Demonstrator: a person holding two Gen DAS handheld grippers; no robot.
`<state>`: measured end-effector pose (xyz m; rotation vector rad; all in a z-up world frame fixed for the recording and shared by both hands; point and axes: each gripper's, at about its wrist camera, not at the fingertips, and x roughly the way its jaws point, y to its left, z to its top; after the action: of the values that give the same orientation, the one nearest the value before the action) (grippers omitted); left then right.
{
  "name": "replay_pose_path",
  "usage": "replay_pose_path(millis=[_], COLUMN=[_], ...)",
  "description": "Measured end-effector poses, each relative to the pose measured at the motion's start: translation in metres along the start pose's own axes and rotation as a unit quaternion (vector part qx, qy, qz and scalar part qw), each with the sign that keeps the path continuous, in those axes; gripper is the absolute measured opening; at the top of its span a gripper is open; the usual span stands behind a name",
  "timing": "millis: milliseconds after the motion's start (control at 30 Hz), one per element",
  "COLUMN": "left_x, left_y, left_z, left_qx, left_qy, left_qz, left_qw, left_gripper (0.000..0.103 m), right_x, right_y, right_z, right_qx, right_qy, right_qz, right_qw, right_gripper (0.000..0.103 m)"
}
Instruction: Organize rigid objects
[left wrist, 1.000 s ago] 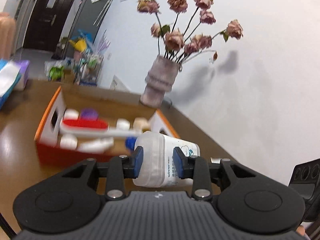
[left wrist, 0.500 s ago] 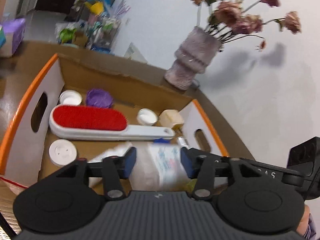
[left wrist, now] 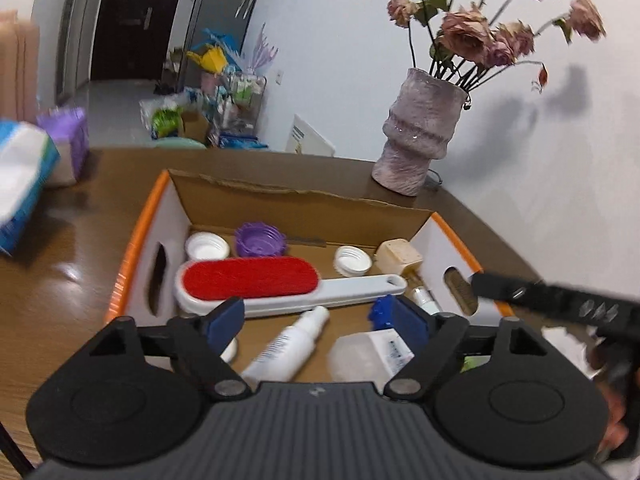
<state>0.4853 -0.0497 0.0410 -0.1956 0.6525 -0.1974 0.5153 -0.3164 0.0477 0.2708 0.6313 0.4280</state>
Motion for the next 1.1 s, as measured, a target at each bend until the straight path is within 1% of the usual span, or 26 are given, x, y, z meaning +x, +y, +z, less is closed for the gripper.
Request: replay_pose_path(millis=[67,100,200,267,300,333,367,433,500,567,633,667,700,767,867,1000,1100], left_x=[-0.014,-0.022,-0.052,-0.071,-0.081,-0.091,-0.1,-0.116,-0.129,-0.141,-0.147,-0.15,-0.151,-0.155,-0.164,-0.18,-0.194], left_y=[-0.005,-0.007,-0.016,-0.022,-0.025,-0.026,-0.028,-0.028,-0.028,-0.028,-0.029,-0.029,-0.028,-0.024,-0.022,-0.023,-0.025], left_z=[0.001,0.001,0.0,-0.001,-0.002,-0.004,-0.005,-0.009,-0.016,-0.027,-0.043,-0.05,-0.056,-0.067,-0.081,-0.099,-0.118], left_qx=[0.027,0.041,0.08,0.097,0.104,0.109,0.11,0.108,0.101,0.101,0.106,0.104,0.1,0.089,0.085,0.095,0.101], left_qy=[-0.013,-0.022,-0.051,-0.074,-0.087,-0.105,-0.121,-0.147,-0.174,-0.211,-0.245,-0.251,-0.252,-0.243,-0.24,-0.24,-0.228], left_qz=[0.022,0.033,0.056,0.068,0.074,0.078,0.081,0.082,0.084,0.094,0.12,0.126,0.127,0.123,0.118,0.11,0.102], left_qw=[0.9993,0.9984,0.9939,0.9902,0.988,0.9854,0.9833,0.9799,0.9761,0.9677,0.9562,0.954,0.9542,0.958,0.9598,0.9599,0.963], left_gripper=[0.087,0.09,0.098,0.102,0.103,0.103,0.103,0.103,0.103,0.103,0.103,0.103,0.103,0.103,0.103,0.103,0.103], right_x=[-0.015,-0.022,-0.045,-0.061,-0.069,-0.078,-0.085,-0.098,-0.109,-0.116,-0.119,-0.119,-0.116,-0.118,-0.127,-0.143,-0.158], right_y=[0.005,0.008,0.02,0.033,0.041,0.048,0.055,0.068,0.08,0.088,0.094,0.098,0.102,0.107,0.113,0.116,0.116], right_z=[0.005,0.006,0.008,0.005,0.002,-0.002,-0.008,-0.022,-0.035,-0.052,-0.072,-0.082,-0.087,-0.097,-0.107,-0.117,-0.131], right_qx=[-0.014,-0.021,-0.047,-0.077,-0.094,-0.11,-0.125,-0.152,-0.166,-0.179,-0.186,-0.194,-0.199,-0.202,-0.194,-0.173,-0.14], right_qy=[-0.01,-0.015,-0.038,-0.063,-0.08,-0.1,-0.119,-0.15,-0.171,-0.199,-0.233,-0.237,-0.232,-0.215,-0.211,-0.208,-0.202], right_qz=[-0.014,-0.02,-0.039,-0.06,-0.077,-0.096,-0.111,-0.122,-0.125,-0.13,-0.147,-0.153,-0.154,-0.152,-0.151,-0.154,-0.153], right_qw=[1.0,0.999,0.997,0.993,0.989,0.984,0.979,0.969,0.963,0.955,0.943,0.94,0.94,0.943,0.946,0.95,0.957], right_gripper=[0.047,0.048,0.057,0.063,0.064,0.067,0.072,0.077,0.082,0.093,0.1,0.101,0.101,0.101,0.101,0.101,0.101])
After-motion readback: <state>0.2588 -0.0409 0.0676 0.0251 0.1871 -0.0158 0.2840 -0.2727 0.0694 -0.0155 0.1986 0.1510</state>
